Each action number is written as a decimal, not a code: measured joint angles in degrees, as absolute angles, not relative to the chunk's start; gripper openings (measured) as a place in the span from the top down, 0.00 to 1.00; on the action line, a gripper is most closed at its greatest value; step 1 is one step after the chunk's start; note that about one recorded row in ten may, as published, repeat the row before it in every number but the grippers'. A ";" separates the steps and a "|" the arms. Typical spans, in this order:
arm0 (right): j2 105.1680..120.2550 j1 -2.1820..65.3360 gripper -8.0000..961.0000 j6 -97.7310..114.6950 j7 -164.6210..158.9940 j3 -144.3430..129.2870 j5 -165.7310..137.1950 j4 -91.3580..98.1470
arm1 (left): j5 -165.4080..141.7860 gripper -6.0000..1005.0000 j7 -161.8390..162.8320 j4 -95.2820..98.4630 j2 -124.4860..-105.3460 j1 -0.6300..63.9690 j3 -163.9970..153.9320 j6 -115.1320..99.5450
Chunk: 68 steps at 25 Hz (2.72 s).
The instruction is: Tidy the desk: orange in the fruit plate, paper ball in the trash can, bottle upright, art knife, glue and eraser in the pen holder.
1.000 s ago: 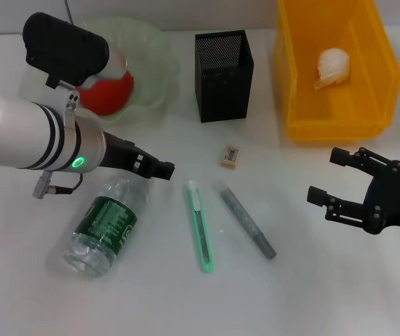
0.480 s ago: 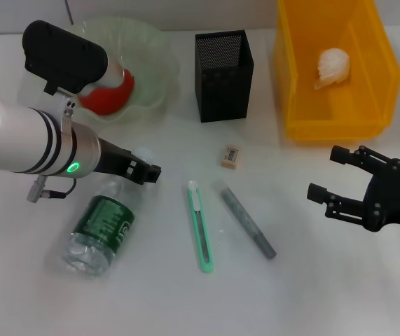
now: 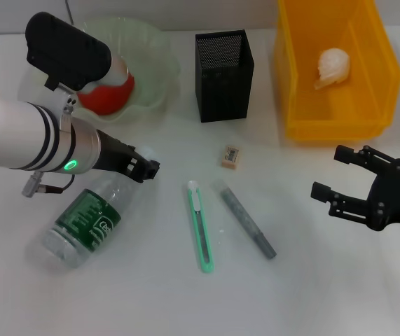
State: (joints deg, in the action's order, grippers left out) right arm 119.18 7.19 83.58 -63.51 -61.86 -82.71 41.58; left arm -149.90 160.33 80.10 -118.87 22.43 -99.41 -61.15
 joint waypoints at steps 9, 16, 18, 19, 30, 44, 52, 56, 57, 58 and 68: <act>119.11 7.41 0.12 83.97 -63.59 -61.74 -82.71 41.58 | -137.88 0.56 142.90 92.85 -118.58 13.12 -91.11 -65.23; 119.09 8.15 0.12 84.09 -64.27 -61.79 -82.71 41.57 | -122.85 0.56 121.82 94.32 -118.56 4.21 -82.60 -64.57; 119.09 8.33 0.12 84.14 -64.32 -61.84 -82.71 41.57 | -121.46 0.56 120.26 94.23 -118.56 3.63 -81.90 -64.67; 119.09 8.45 0.12 84.13 -64.39 -61.90 -82.71 41.57 | -121.46 0.56 120.26 94.23 -118.56 3.63 -81.90 -64.67; 119.09 9.05 0.12 84.14 -65.70 -62.35 -82.71 42.00 | -106.24 0.55 103.92 89.56 -118.57 -2.54 -73.14 -66.30; 119.09 9.06 0.12 84.10 -65.74 -62.31 -82.79 41.75 | -98.48 0.52 97.38 85.10 -118.56 -2.86 -70.09 -68.40; 119.09 9.05 0.12 84.11 -65.84 -62.15 -83.47 41.64 | -95.22 0.50 92.37 82.75 -118.69 -1.53 -70.05 -68.15; 119.09 9.06 0.12 84.13 -67.19 -62.10 -83.59 41.75 | -92.29 0.49 89.13 79.98 -118.61 -0.61 -69.52 -67.49; 119.07 9.05 0.12 84.16 -67.39 -62.10 -83.59 41.83 | -92.28 0.49 89.09 79.63 -118.62 -0.42 -69.38 -67.36; 119.02 9.05 0.12 84.34 -67.56 -62.05 -83.59 41.95 | -92.28 0.48 89.09 79.63 -118.62 -0.42 -69.38 -67.36; 118.50 8.33 0.13 87.12 -73.04 -60.49 -83.61 46.38 | -88.53 0.29 88.02 81.20 -118.70 -2.03 -67.61 -68.52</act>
